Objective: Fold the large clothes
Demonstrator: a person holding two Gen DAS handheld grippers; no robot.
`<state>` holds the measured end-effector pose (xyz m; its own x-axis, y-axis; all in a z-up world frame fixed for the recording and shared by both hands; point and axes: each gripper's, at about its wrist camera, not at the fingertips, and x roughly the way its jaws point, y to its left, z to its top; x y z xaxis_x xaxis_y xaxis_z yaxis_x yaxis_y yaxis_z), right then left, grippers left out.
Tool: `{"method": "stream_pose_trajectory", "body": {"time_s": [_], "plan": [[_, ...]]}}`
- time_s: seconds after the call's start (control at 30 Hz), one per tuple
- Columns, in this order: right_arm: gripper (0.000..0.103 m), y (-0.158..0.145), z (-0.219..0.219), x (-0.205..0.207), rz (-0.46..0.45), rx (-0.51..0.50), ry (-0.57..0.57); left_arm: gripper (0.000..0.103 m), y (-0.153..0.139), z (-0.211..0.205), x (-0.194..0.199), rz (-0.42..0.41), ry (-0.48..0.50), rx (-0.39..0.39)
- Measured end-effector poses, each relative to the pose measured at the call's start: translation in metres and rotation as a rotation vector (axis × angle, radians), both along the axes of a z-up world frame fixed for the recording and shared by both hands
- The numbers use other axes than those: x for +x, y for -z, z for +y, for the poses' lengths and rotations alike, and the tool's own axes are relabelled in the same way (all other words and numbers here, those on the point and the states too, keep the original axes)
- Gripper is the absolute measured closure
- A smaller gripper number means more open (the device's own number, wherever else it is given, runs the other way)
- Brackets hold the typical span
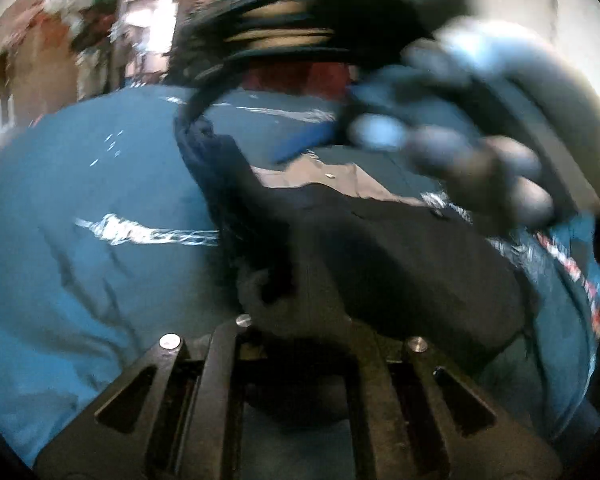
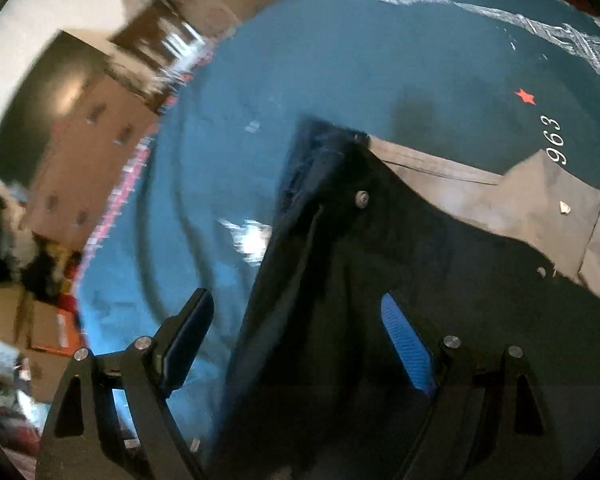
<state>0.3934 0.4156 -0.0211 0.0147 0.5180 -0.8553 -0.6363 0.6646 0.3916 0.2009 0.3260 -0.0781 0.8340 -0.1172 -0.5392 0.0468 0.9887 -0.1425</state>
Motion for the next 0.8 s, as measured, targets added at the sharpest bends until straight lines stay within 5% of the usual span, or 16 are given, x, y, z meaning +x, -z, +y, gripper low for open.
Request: {"method": "stream_pose_trajectory", "body": {"time_s": [0.07, 0.13, 0.17, 0.27, 0.5, 0.8], "plan": [[0.016, 0.013, 0.003, 0.01, -0.011, -0.046, 0.015, 0.097, 0.002, -0.009, 0.002, 0.004, 0.027, 0.021], [0.036, 0.018, -0.004, 0.02, -0.029, -0.048, 0.039, 0.097, 0.004, -0.016, 0.005, 0.008, 0.044, 0.02], [0.055, 0.019, -0.014, 0.024, -0.033, -0.025, 0.056, 0.097, 0.004, -0.018, 0.007, 0.01, 0.048, 0.021], [0.076, 0.018, -0.076, 0.029, -0.02, 0.121, 0.168, 0.097, -0.003, -0.032, 0.007, 0.006, 0.102, 0.014], [0.085, 0.034, -0.269, 0.031, 0.032, 0.314, 0.44, 0.089, -0.022, -0.126, 0.029, 0.011, 0.403, -0.057], [0.085, 0.058, -0.391, 0.065, 0.095, 0.362, 0.491, 0.089, -0.009, -0.227, 0.052, 0.1, 0.605, -0.104]]}}
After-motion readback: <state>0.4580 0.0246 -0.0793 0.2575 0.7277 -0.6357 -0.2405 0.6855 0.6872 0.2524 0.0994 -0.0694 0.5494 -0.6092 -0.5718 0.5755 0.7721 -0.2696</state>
